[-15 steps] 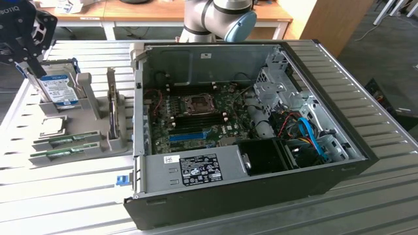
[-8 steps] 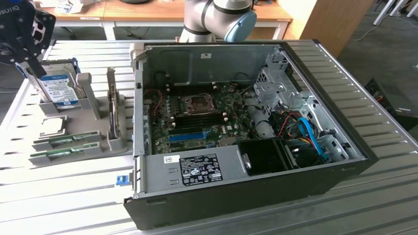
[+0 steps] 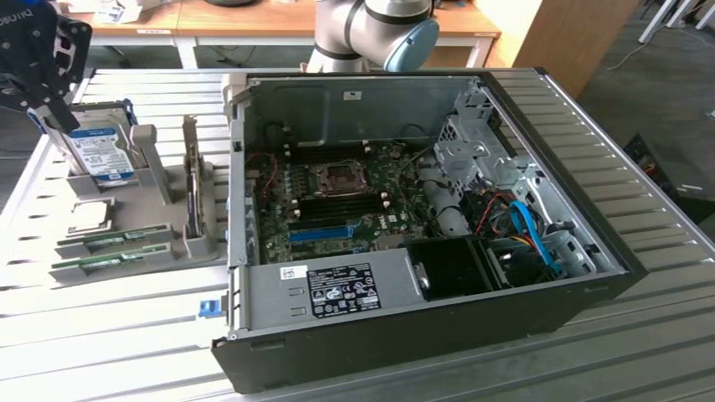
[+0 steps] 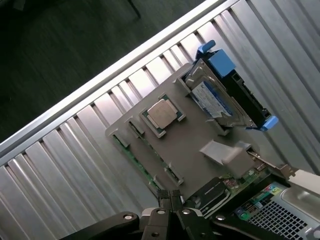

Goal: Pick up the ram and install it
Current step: 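Pick up the ram and move it above insertion slot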

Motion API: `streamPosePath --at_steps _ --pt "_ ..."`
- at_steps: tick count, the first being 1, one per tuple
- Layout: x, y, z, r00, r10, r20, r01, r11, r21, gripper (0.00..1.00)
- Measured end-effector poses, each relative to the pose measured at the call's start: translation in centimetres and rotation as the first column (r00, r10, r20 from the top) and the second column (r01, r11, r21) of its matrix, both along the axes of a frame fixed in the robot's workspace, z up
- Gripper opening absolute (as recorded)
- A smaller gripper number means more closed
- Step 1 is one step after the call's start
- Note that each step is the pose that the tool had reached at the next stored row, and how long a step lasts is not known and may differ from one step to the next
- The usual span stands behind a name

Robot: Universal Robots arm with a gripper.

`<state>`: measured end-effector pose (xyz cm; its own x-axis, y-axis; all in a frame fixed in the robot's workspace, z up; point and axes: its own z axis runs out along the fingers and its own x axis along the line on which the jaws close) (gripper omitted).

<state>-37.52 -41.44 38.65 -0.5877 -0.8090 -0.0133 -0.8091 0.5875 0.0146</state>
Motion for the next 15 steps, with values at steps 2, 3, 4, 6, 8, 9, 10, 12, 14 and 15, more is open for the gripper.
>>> streamPosePath --at_steps 2,3,4,6,8,9,10,12,14,15 --pt "0.00 0.00 0.00 0.9997 0.025 0.0000 -0.025 0.9997 -0.0001 0.11" --pt "0.00 0.00 0.00 0.9993 0.037 0.0000 -0.037 0.9993 -0.0001 0.11" --pt "0.00 0.00 0.00 0.9988 0.049 0.0000 -0.049 0.9988 -0.0002 0.11" --pt "0.00 0.00 0.00 0.9973 0.074 0.0000 -0.074 0.9973 -0.0002 0.11" --pt "0.00 0.00 0.00 0.9950 0.099 0.0000 -0.099 0.9950 -0.0003 0.11" --pt "0.00 0.00 0.00 0.9937 0.112 0.0000 -0.112 0.9937 -0.0003 0.11" --pt "0.00 0.00 0.00 0.9923 0.124 0.0000 -0.124 0.9923 -0.0003 0.11" --pt "0.00 0.00 0.00 0.9887 0.150 -0.0001 -0.150 0.9887 -0.0003 0.11" --pt "0.00 0.00 0.00 0.9845 0.176 0.0000 -0.176 0.9845 -0.0003 0.11" --pt "0.00 0.00 0.00 0.9821 0.188 0.0000 -0.188 0.9821 -0.0003 0.11"
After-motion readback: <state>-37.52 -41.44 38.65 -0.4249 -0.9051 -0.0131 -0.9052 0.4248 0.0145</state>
